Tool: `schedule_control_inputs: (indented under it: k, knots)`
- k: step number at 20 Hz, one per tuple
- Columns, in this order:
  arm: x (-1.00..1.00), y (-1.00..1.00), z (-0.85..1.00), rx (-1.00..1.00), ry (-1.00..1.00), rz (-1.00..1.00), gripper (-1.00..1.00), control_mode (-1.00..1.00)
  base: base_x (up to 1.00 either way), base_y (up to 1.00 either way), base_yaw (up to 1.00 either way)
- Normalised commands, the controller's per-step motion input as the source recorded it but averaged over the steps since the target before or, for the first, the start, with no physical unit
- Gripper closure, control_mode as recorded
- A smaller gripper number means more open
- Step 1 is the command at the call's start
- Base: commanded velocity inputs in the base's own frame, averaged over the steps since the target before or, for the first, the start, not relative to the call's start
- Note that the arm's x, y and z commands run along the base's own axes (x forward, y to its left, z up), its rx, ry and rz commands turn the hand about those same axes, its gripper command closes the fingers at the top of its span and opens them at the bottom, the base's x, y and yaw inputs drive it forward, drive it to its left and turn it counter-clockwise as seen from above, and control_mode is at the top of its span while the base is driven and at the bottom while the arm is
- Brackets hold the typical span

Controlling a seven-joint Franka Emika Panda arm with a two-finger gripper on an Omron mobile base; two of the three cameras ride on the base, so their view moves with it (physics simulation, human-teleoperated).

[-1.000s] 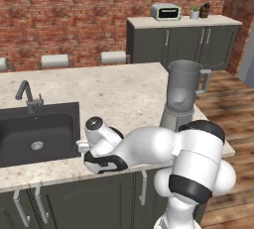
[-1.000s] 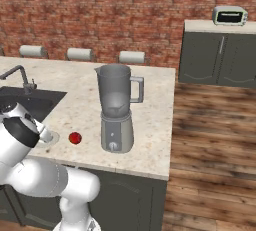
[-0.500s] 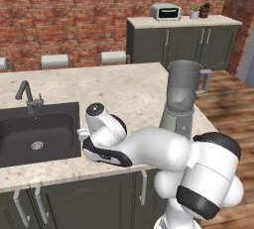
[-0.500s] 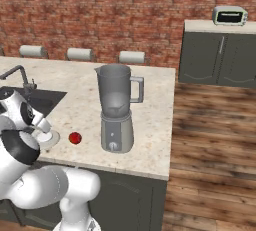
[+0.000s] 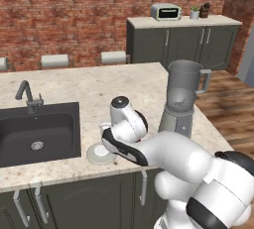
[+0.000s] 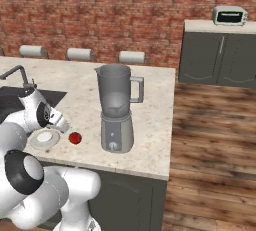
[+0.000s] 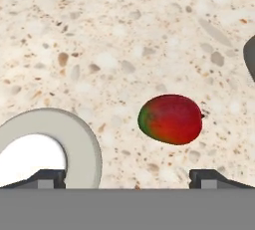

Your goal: Open the blender lid, put the mango in the blender, close the lid, and start the blender.

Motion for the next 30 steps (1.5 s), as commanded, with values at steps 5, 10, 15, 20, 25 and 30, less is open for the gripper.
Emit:
schedule_control_inputs:
  k: [5,10,15,20,25,30]
  knots:
    - [0.0,-0.53,0.0,0.0,0.0,0.0,-1.0,-1.0,0.0,0.0,0.0]
    - [0.08,-0.07,-0.05,0.0,0.02,0.0,-1.0,-1.0,0.0,0.0,0.0]
    - [0.07,-0.04,-0.07,0.0,0.0,0.0,-1.0,-1.0,0.0,0.0,0.0]
    - [0.09,-0.08,-0.03,0.0,0.0,0.0,-1.0,-1.0,0.0,0.0,0.0]
    - [0.0,-0.19,-0.05,0.0,0.02,0.0,-1.0,-1.0,0.0,0.0,0.0]
    - [0.0,-0.1,-0.16,0.0,0.02,0.0,-1.0,-1.0,0.0,0.0,0.0]
